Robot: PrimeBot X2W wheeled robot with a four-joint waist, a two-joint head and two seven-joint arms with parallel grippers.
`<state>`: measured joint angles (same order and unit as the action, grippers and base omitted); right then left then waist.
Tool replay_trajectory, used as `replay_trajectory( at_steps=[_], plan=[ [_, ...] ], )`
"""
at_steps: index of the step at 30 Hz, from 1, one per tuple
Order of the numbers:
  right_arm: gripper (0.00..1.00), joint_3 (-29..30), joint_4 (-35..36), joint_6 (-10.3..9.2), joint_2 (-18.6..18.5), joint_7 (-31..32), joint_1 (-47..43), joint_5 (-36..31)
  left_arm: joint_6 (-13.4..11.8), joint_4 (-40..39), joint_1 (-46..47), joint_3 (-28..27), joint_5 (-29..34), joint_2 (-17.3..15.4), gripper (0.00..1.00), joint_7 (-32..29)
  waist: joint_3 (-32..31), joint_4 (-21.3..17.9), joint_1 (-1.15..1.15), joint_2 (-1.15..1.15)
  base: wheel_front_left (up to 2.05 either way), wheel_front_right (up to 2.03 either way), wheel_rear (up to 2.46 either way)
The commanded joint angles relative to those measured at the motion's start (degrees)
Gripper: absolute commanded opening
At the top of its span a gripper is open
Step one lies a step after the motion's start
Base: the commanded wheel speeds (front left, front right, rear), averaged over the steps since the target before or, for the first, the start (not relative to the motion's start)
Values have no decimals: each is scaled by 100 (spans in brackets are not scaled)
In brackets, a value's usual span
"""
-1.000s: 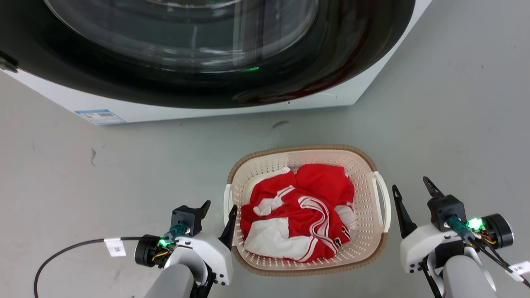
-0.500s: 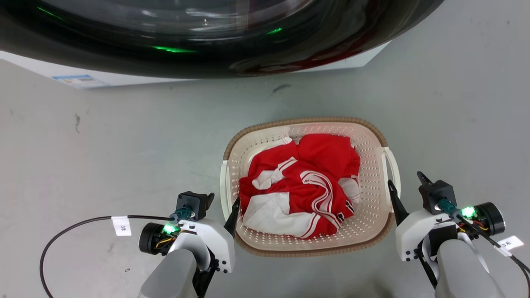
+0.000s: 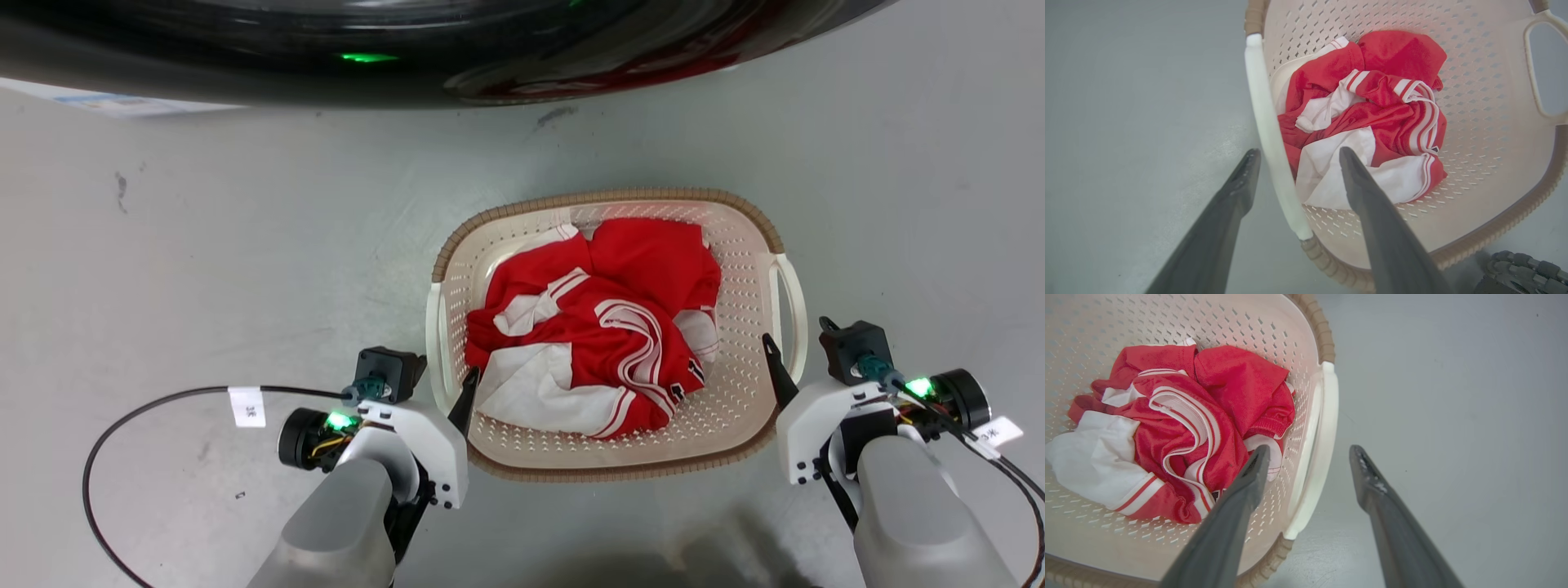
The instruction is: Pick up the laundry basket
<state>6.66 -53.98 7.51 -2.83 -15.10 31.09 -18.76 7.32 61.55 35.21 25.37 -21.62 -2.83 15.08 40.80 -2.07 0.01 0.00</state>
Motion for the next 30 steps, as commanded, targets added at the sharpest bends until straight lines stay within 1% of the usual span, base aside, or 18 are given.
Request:
replay_trajectory(
  at_steps=[1, 13, 23, 24, 25, 26, 30],
  plan=[
    [100, 18, -116, -4, -16, -10, 163, -73, 10, 58, 147, 56, -65, -10, 100, 14, 133, -2, -1, 0, 0, 0, 0],
    [100, 125, -547, -4, -12, -11, 542, -101, 13, 207, 443, 260, -172, -10, 100, 14, 508, 19, -1, 0, 0, 0, 0],
    [100, -2, -809, -4, -11, -10, 701, 28, 4, 279, 595, 437, -230, -10, 100, 14, 650, 21, -1, 0, 0, 0, 0],
    [47, -18, -847, -4, -11, -10, 715, 46, -14, 252, 617, 459, -198, -10, 94, 14, 654, 23, -1, 0, 0, 0, 0],
    [0, -30, -864, -4, -12, -11, 743, 48, -27, 234, 628, 469, -188, -10, 8, 14, 656, 25, -1, 0, 0, 0, 0],
    [0, -46, -873, -4, -12, -10, 766, 54, -27, 226, 627, 476, -188, -10, 0, 14, 655, 26, -1, 0, 0, 0, 0],
    [0, -119, -924, -6, 32, -11, 771, 85, 19, 235, 607, 534, -187, 28, 0, 16, 604, 30, -1, 0, 0, 0, 0]
  ],
)
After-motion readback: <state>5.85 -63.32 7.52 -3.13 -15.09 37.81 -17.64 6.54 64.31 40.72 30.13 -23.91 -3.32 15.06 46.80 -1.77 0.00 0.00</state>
